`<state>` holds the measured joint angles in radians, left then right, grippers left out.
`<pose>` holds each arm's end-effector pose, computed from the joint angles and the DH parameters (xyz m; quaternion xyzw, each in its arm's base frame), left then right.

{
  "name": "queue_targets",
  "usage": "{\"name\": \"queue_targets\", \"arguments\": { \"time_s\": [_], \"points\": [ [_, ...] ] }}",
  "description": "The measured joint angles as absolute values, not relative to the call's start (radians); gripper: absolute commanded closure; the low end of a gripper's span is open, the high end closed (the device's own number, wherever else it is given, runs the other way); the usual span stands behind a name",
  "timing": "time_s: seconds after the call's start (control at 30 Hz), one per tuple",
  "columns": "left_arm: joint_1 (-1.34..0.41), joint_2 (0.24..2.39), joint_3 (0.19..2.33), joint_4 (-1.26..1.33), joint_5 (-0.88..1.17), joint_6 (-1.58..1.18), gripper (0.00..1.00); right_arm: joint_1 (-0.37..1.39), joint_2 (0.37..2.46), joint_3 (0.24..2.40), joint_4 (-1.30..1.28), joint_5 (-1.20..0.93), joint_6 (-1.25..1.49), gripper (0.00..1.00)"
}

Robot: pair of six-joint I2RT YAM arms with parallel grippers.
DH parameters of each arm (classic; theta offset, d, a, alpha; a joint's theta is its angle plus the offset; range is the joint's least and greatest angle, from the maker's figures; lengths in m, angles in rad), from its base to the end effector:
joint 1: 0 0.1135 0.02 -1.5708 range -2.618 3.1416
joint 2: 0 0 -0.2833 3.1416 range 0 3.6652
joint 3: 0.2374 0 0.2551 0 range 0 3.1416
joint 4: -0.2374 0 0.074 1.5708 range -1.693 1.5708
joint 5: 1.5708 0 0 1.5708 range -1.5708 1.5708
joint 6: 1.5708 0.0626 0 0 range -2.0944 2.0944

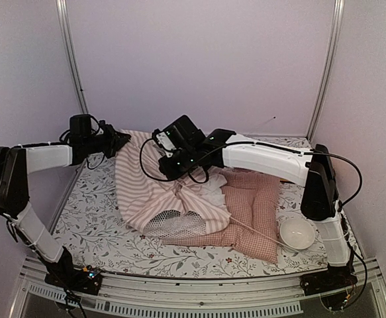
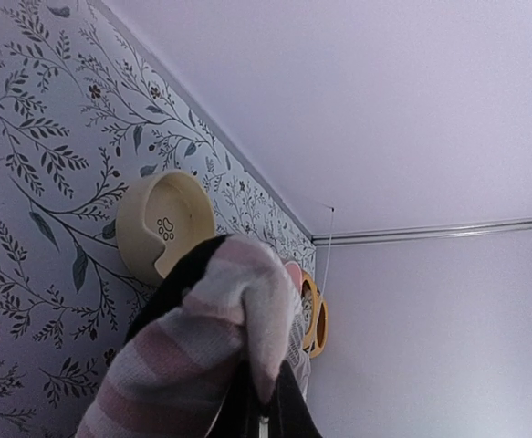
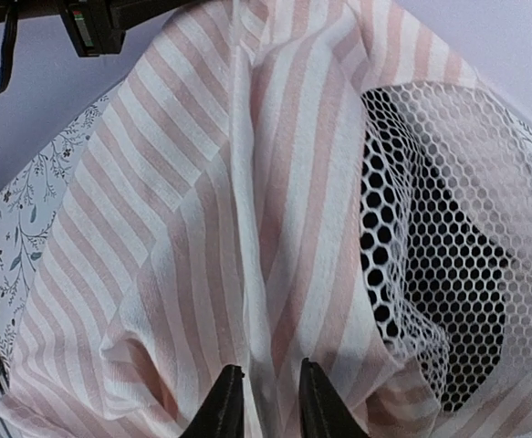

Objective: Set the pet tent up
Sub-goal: Pass from the right arm to the left, then pass from the left arm to the right

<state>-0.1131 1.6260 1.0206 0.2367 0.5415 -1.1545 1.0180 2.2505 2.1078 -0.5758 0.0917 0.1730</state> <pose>0.3866 -0.0764 0.2586 -0.2641 0.7646 -0.5004 0.3084 0.2961 0.4690 0.2682 -0.3557 0.8374 0.1971 0.3653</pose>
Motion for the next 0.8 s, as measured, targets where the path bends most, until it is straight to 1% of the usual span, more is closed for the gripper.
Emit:
{"name": "queue_targets", "arguments": {
  "time_s": [0.07, 0.13, 0.33, 0.4, 0.47, 0.7, 0.8],
  "points": [
    [-0.100, 1.629, 1.036, 0.226, 0.550, -1.149, 1.00, 1.018, 2.220, 2.077, -0.576, 0.094, 0.173, 0.61],
    [-0.091, 1.632, 1.049, 0.218, 0.558, -1.143, 1.00, 1.018, 2.189, 2.052, -0.576, 0.094, 0.175, 0.56],
    [-0.084, 1.643, 1.065, 0.206, 0.574, -1.133, 1.00, 1.018, 2.113, 2.004, -0.579, 0.095, 0.176, 0.51],
    [-0.081, 1.649, 1.070, 0.203, 0.577, -1.133, 1.00, 1.018, 2.081, 1.970, -0.579, 0.095, 0.177, 0.47],
    [-0.079, 1.658, 1.079, 0.200, 0.582, -1.132, 1.00, 1.018, 2.028, 1.890, -0.575, 0.094, 0.181, 0.42],
    [-0.068, 1.684, 1.116, 0.192, 0.599, -1.125, 1.00, 1.019, 1.775, 1.500, -0.546, 0.075, 0.206, 0.22],
    [-0.057, 1.694, 1.135, 0.182, 0.606, -1.115, 1.00, 1.020, 1.670, 1.354, -0.528, 0.065, 0.226, 0.16]
  ]
}}
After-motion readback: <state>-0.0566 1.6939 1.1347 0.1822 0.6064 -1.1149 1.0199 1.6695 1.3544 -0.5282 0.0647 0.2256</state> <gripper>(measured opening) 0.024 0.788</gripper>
